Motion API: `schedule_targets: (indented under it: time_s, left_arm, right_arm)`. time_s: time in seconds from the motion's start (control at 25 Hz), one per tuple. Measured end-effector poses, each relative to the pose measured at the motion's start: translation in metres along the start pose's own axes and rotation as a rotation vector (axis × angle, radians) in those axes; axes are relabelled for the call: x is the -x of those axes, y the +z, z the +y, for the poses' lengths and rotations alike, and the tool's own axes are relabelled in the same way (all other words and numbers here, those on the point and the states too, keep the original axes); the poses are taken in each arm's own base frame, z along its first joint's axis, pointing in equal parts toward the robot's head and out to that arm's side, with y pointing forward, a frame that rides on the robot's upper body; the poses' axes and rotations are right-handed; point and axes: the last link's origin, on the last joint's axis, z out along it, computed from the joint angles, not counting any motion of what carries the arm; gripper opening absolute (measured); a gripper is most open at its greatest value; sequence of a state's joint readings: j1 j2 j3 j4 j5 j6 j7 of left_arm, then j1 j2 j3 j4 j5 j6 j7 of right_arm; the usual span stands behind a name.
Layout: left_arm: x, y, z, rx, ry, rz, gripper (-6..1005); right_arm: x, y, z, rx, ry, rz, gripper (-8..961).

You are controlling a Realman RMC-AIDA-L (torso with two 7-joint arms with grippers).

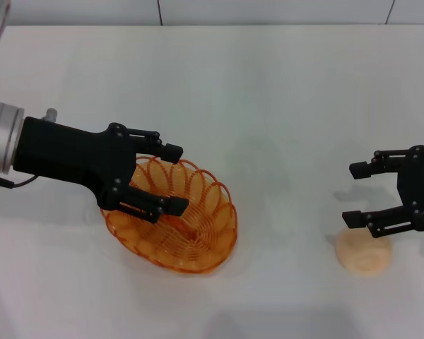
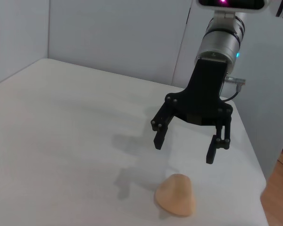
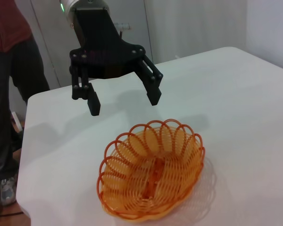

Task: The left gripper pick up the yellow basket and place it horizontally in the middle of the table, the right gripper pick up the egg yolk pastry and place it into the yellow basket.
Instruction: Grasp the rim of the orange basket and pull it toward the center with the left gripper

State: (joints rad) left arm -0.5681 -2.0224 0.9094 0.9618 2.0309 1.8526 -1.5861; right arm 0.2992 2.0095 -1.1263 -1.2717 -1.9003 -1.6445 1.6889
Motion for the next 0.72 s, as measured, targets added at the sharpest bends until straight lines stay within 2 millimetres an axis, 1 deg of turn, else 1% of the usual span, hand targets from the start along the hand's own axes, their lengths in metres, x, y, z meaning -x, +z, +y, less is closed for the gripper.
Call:
schedule_targets:
  time_s: [0.48, 0.6, 0.72]
  left_arm:
    - [0.000, -0.001, -0.001, -0.007, -0.002, 0.002, 875]
    - [0.000, -0.003, -0.002, -0.018, -0.014, 0.008, 876]
    - [-0.001, -0.011, -0.006, -0.040, -0.056, 0.002, 876]
  right_arm:
    - [0.000, 0.000, 0.000, -0.002, 0.001, 0.000, 825]
    - [0.001, 0.000, -0.001, -0.006, 0.001, -0.005, 825]
    - [0.001, 0.000, -0.001, -0.006, 0.001, -0.007, 825]
